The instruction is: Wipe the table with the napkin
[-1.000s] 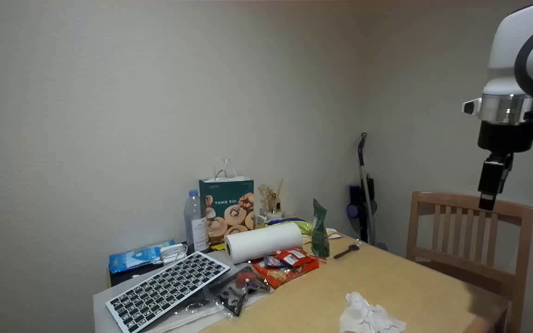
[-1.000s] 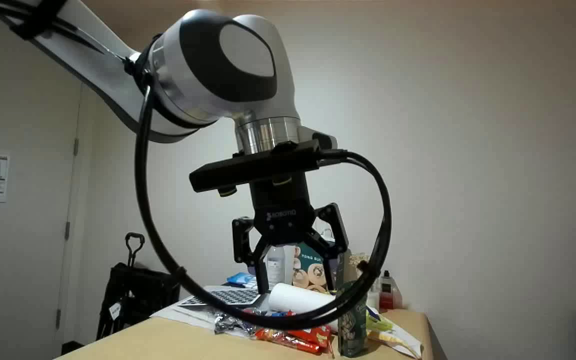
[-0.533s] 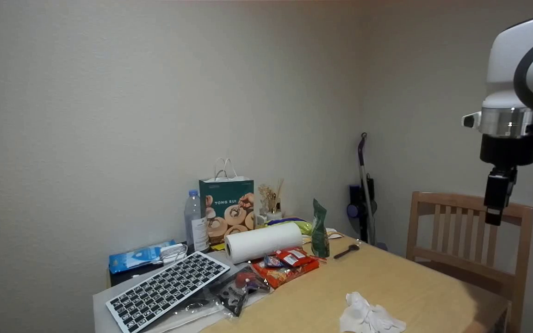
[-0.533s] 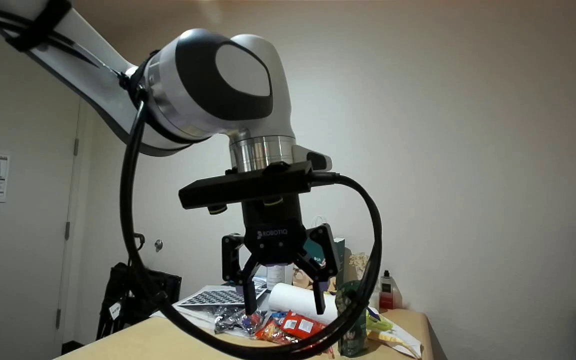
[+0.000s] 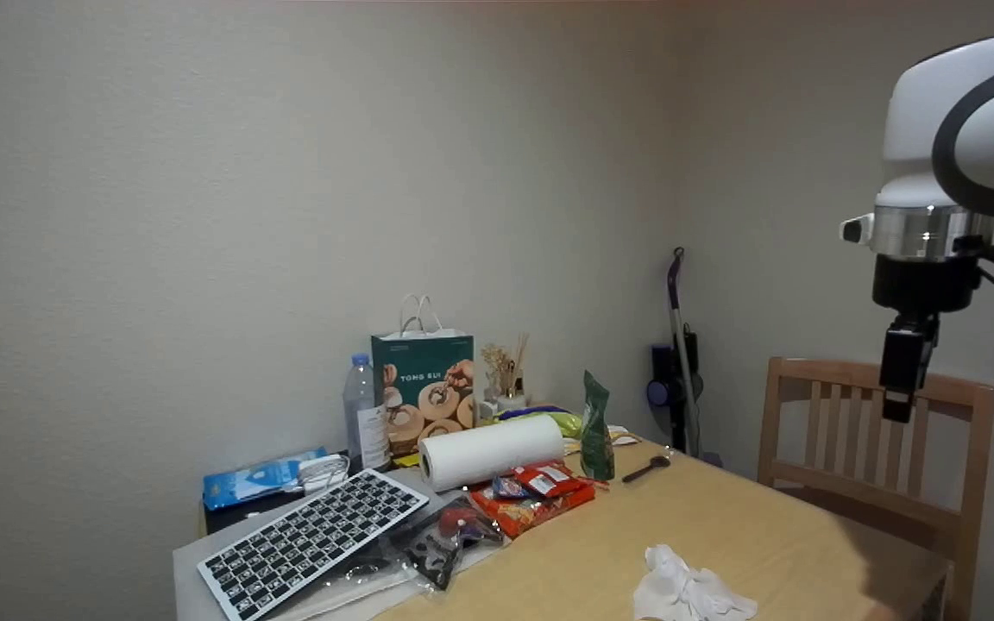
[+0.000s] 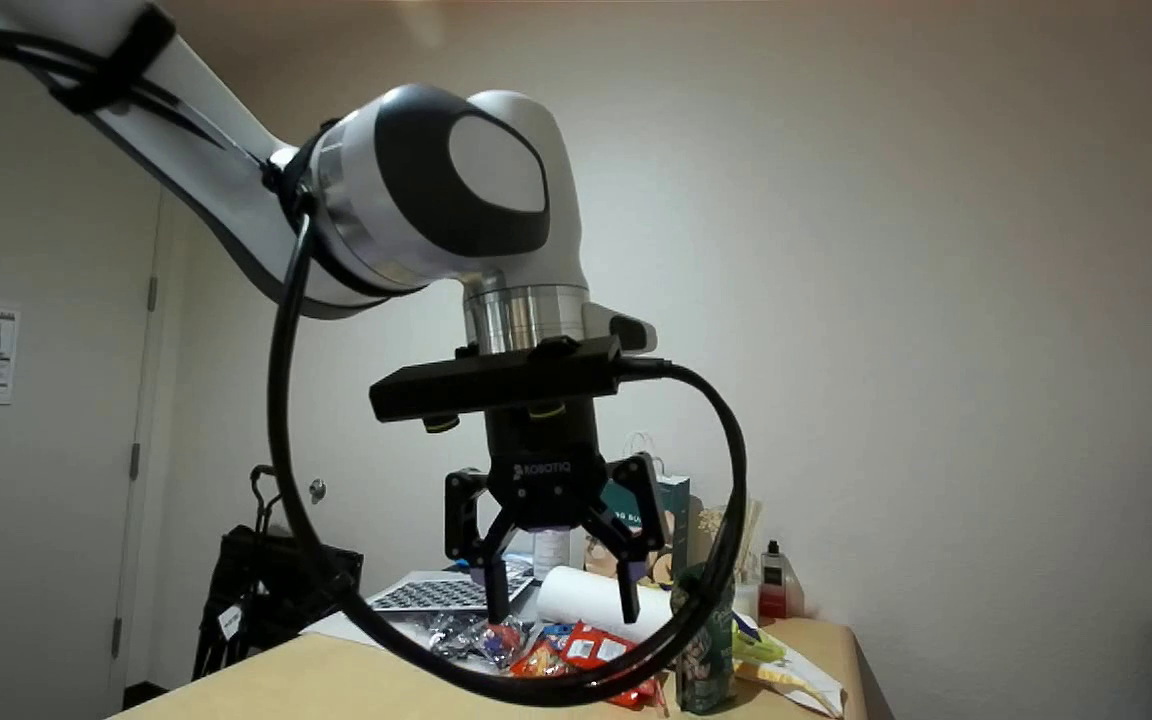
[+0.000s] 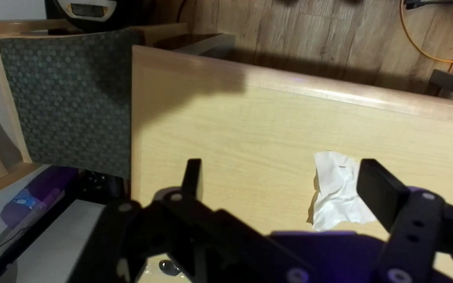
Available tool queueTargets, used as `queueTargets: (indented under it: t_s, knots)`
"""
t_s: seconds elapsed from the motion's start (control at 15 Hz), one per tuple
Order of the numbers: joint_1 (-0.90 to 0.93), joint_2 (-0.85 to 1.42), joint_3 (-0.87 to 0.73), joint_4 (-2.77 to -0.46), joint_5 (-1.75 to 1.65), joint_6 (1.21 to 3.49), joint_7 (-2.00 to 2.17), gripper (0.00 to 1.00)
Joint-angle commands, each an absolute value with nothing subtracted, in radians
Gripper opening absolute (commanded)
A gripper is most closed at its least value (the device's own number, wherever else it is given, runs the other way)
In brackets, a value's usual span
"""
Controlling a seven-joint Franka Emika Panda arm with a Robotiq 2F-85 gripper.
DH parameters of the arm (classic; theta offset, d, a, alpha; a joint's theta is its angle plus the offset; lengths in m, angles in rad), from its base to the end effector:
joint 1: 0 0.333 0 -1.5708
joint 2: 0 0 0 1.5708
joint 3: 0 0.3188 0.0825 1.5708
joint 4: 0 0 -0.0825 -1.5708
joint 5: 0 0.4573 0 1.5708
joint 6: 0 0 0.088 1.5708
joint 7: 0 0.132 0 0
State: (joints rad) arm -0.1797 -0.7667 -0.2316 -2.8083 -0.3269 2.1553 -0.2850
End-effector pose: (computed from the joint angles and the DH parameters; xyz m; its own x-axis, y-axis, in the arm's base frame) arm 0.3561 -0.1549 0.3589 0.9932 0.0995 0.0609 0.0892 -0.9842 0.1530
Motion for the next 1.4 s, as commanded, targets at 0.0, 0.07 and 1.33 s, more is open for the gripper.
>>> queueTargets:
  t_s: [0.0, 0.07, 1.33]
  knots:
    - [-0.13, -0.634, -0.184, -2.8, -0.291, 2.24, -0.225, 1.0]
    - [-0.12, -0.601, -0.169, -2.796, -0.291, 2.258, -0.207, 1.0]
    - [-0.098, -0.297, -0.071, -2.764, -0.106, 2.415, 0.123, 1.0]
